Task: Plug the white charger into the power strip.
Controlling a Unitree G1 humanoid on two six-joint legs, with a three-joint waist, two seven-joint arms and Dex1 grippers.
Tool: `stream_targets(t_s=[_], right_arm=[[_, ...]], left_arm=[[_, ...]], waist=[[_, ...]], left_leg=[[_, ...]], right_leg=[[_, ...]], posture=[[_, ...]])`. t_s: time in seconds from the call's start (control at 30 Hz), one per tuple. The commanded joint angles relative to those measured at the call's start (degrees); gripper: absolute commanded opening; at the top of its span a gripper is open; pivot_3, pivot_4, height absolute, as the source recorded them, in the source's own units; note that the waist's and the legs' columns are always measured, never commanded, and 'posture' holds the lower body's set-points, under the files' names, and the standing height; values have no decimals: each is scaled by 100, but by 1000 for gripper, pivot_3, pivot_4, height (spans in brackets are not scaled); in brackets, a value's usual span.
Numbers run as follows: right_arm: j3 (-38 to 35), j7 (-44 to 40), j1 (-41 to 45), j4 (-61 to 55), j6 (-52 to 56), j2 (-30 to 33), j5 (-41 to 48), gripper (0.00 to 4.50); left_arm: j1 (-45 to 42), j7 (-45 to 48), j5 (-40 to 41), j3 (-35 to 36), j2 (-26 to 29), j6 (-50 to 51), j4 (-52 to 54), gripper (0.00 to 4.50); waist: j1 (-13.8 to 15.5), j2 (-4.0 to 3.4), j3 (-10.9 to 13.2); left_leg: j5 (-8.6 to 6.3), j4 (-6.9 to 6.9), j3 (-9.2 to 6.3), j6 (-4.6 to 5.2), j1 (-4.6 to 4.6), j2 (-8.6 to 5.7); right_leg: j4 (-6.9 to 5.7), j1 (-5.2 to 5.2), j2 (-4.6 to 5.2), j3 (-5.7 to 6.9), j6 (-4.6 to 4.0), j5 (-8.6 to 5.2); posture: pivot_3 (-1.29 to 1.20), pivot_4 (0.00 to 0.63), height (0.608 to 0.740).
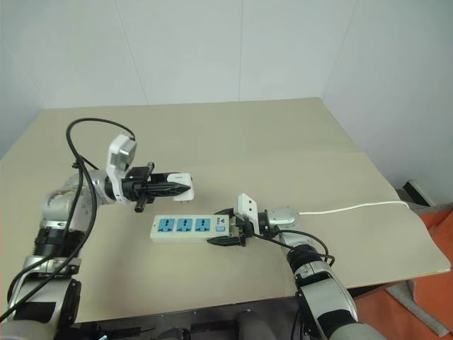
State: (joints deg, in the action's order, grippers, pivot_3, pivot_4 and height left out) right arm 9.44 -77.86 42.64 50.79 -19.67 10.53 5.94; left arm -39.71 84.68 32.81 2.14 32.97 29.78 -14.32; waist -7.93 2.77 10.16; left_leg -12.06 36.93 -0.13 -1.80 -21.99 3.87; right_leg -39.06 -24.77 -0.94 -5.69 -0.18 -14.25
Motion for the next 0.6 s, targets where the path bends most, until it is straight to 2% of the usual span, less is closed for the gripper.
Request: stream_targets(t_s=[0.03,0.33,0.6], right_arm=[[110,-102,-68,13,7,-101,-28,3449],[124,-110,-68,-3,35,-123,-33,3449],[132,-132,-81,-5,61,-122,-38,3449]], left_arm=[[61,56,-67,-68,-91,-364,94,1012],[346,238,-496,-401,-367,-1374,-165,1012],[482,320,-707,-584,-414,-1733,-373,1012]], waist=[[2,0,0],[0,0,0],[0,0,0]], left_leg=[[0,0,0,0,0,0],[0,0,1,0,0,0],[0,-1,1,0,0,-1]], right_leg=[[0,0,0,0,0,0],[1,1,0,-2,0,0],[2,2,0,-1,0,0]], posture=[[0,150,740],[0,150,740],[0,150,740]])
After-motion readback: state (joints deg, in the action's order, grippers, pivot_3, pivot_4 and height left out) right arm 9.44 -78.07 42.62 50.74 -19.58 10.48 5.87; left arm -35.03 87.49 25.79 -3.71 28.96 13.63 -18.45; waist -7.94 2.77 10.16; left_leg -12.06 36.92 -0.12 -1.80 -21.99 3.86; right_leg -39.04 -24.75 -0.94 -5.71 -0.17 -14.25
